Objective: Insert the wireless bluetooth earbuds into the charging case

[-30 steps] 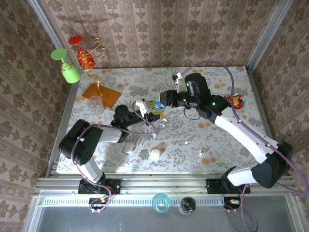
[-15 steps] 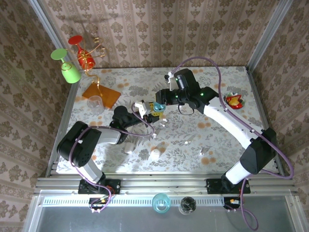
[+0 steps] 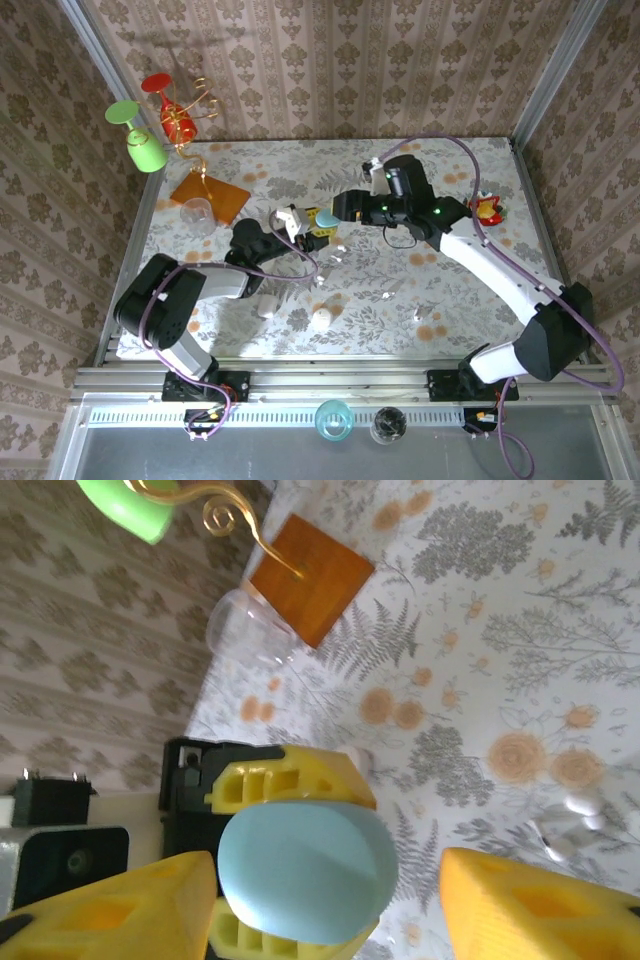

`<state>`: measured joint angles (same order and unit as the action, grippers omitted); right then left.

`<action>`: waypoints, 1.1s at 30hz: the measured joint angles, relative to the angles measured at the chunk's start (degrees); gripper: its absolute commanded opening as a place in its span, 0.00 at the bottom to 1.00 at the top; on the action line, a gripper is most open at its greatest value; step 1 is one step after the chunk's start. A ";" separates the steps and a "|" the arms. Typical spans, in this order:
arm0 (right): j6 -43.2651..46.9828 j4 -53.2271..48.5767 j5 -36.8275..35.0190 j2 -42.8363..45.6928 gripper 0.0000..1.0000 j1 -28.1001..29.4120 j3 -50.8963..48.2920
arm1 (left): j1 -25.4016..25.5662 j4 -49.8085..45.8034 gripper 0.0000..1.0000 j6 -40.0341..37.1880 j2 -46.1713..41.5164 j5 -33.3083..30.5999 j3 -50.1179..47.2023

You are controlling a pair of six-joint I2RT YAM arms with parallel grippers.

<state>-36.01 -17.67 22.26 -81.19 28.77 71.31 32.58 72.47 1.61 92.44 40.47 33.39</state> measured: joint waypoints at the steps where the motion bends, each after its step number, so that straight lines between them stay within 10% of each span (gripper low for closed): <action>1: -1.92 2.43 1.75 0.42 0.65 -0.96 -1.64 | 0.00 0.04 0.24 0.33 -0.42 0.00 0.00; 18: -22.25 30.88 19.82 -3.39 0.52 -2.84 -12.68 | -0.39 0.37 0.24 2.10 -1.25 -0.26 0.76; 27: -28.06 38.53 22.05 -5.16 0.27 -3.30 -14.45 | -0.52 1.36 0.24 3.10 -1.25 -0.85 0.90; 33: -28.68 39.98 22.62 -5.14 0.17 -3.50 -14.84 | -0.79 1.29 0.41 3.56 -1.66 -0.81 0.90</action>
<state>-64.69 22.31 44.88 -86.32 25.28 56.47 31.79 73.76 5.17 90.78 39.66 34.28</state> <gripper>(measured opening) 0.293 0.355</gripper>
